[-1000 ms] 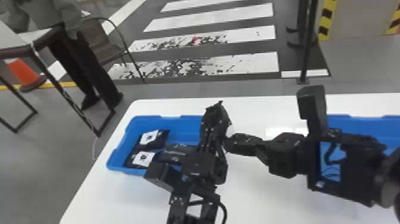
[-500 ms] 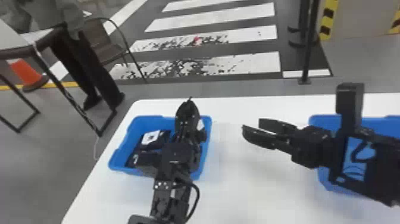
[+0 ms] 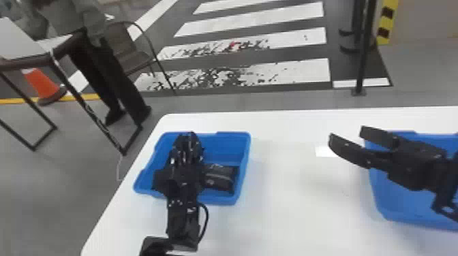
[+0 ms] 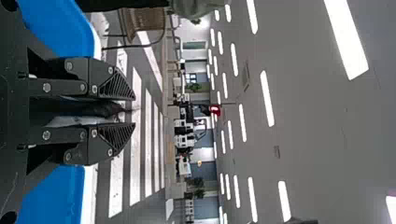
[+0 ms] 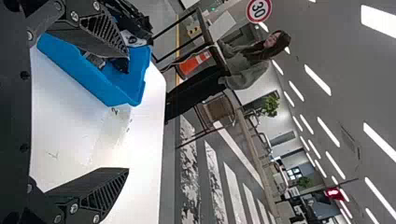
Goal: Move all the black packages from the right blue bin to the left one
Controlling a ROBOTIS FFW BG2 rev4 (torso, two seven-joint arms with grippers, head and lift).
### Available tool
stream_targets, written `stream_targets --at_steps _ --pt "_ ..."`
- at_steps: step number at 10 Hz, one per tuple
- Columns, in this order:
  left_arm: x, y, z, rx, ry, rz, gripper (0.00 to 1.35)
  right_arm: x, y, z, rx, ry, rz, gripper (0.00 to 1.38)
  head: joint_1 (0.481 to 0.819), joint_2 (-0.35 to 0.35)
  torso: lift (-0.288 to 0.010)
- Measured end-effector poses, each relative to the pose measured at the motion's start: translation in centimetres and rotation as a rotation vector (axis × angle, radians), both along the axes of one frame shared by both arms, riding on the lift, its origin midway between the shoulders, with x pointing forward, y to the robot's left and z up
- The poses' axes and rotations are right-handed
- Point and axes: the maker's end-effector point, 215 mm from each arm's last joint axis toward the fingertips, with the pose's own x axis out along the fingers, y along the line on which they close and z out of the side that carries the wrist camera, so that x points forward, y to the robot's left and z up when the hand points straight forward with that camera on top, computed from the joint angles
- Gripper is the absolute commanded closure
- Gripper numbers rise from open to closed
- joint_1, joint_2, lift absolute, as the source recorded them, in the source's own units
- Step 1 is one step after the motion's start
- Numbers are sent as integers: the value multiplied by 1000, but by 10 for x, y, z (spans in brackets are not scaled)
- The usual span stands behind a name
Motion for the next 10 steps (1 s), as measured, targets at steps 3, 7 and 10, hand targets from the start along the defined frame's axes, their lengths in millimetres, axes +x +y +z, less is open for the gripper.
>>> stream_targets --at_steps 3,7,10 --pt "-29 -50 40 -156 -187 -85 48 14 -81 19 -11 -165 -205 160 695 227 -154" --pt "-56 -137 86 -59 -163 -329 48 -9 -141 7 -102 -241 -357 160 695 69 -154" --pt "-70 -174 63 -93 -91 -338 48 -31 -159 -9 -182 -256 -430 162 695 -2 -154"
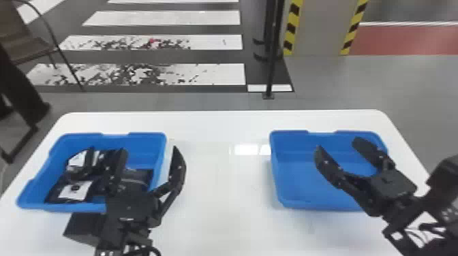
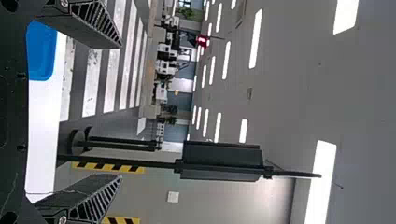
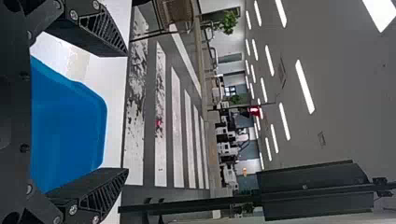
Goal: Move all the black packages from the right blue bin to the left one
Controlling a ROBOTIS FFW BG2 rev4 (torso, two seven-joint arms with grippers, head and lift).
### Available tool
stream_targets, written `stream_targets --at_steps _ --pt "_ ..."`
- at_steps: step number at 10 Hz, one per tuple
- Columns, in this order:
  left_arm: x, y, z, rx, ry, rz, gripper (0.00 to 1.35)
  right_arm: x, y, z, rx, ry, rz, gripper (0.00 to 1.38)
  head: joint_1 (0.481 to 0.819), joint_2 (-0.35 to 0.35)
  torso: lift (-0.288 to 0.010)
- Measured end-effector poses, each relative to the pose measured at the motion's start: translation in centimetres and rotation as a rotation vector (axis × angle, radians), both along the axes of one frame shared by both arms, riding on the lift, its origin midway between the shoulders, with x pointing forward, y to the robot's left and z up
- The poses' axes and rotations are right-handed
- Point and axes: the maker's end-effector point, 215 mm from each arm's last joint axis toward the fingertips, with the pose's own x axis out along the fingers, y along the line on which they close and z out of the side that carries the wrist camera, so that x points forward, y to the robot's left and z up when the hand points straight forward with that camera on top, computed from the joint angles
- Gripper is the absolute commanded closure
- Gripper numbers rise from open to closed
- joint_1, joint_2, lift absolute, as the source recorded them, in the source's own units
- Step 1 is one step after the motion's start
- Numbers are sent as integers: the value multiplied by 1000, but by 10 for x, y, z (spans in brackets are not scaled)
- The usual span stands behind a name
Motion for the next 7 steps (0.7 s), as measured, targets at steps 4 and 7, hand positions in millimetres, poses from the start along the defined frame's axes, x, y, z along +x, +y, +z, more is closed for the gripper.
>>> stream_targets --at_steps 4,7 --pt "4 -6 -27 32 138 -14 48 -6 -1 -11 -28 32 -17 163 695 -13 -154" --pt "3 -5 -24 23 129 -11 47 -7 -1 -9 -28 33 -19 163 695 -11 -154"
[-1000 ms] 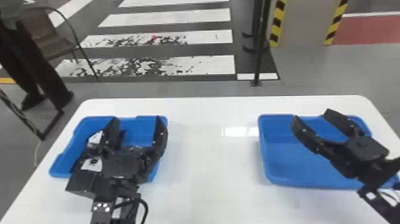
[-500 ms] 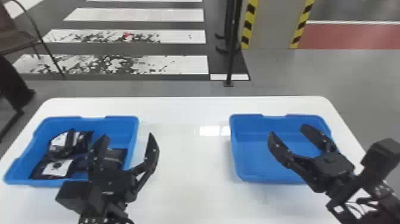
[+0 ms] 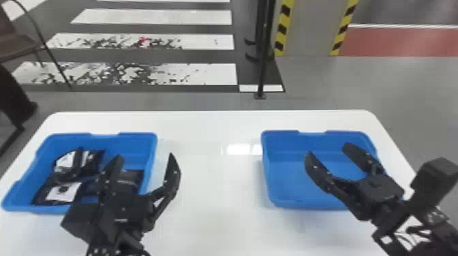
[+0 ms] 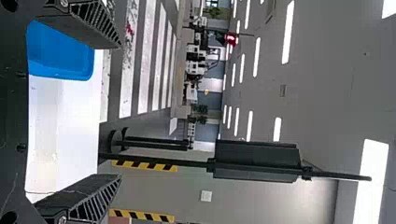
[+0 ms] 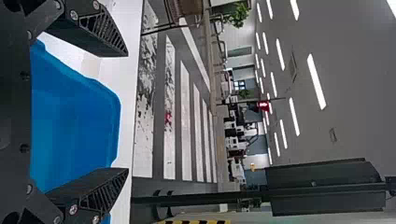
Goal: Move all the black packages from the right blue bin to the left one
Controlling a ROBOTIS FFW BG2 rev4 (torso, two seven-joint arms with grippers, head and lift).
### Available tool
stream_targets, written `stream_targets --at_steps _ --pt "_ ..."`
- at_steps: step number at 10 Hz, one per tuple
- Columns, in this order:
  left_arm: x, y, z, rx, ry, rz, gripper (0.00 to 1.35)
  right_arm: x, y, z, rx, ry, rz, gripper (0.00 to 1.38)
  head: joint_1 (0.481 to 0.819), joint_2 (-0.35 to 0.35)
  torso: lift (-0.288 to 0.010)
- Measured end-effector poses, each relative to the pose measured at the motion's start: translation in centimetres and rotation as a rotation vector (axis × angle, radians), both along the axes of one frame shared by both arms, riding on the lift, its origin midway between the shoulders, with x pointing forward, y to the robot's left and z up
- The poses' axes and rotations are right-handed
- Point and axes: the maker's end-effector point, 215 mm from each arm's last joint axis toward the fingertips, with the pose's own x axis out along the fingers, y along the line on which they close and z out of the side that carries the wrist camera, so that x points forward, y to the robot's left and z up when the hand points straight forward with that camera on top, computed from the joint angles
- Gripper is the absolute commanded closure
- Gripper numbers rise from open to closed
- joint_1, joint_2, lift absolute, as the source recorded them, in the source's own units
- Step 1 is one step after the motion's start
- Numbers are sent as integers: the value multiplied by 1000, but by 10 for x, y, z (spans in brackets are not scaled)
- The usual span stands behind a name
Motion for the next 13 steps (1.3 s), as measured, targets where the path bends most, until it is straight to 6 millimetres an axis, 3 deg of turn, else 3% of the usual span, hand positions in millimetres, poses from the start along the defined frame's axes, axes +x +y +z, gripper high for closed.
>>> stream_targets --at_steps 13 --pt "-3 13 14 -17 -49 26 47 -3 -5 7 -1 -16 -23 165 695 -2 -154"
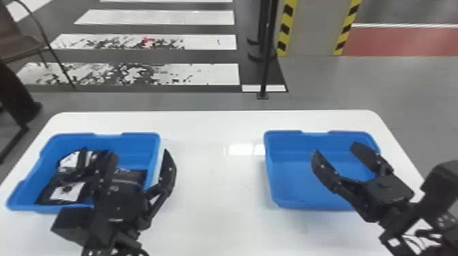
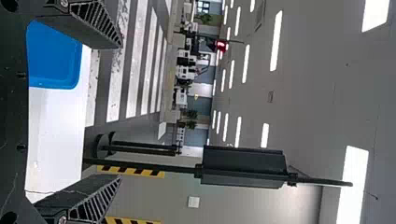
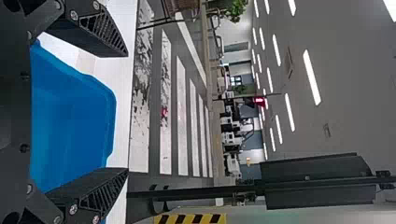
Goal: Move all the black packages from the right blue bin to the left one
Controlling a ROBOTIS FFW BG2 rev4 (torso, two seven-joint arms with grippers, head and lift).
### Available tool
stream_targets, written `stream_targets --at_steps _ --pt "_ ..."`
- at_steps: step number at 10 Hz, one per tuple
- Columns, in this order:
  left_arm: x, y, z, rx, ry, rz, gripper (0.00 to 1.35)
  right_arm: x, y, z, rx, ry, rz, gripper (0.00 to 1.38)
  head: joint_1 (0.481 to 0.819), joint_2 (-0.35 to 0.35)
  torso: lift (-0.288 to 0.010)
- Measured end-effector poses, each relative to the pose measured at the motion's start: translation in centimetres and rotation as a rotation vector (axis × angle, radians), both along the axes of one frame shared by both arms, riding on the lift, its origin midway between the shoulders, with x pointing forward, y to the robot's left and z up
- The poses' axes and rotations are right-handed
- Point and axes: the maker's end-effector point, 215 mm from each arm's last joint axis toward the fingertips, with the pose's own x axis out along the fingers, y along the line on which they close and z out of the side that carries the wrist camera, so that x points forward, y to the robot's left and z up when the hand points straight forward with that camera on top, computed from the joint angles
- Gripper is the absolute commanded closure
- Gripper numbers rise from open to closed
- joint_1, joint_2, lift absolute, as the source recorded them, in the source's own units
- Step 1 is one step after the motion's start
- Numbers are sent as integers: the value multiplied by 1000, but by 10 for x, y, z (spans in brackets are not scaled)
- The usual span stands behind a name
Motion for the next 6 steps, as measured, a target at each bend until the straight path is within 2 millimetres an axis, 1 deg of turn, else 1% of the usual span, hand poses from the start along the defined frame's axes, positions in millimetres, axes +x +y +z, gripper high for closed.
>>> stream_targets --at_steps 6 --pt "1 0 4 -1 -11 1 59 0 -4 8 3 -30 -22 165 695 -5 -154"
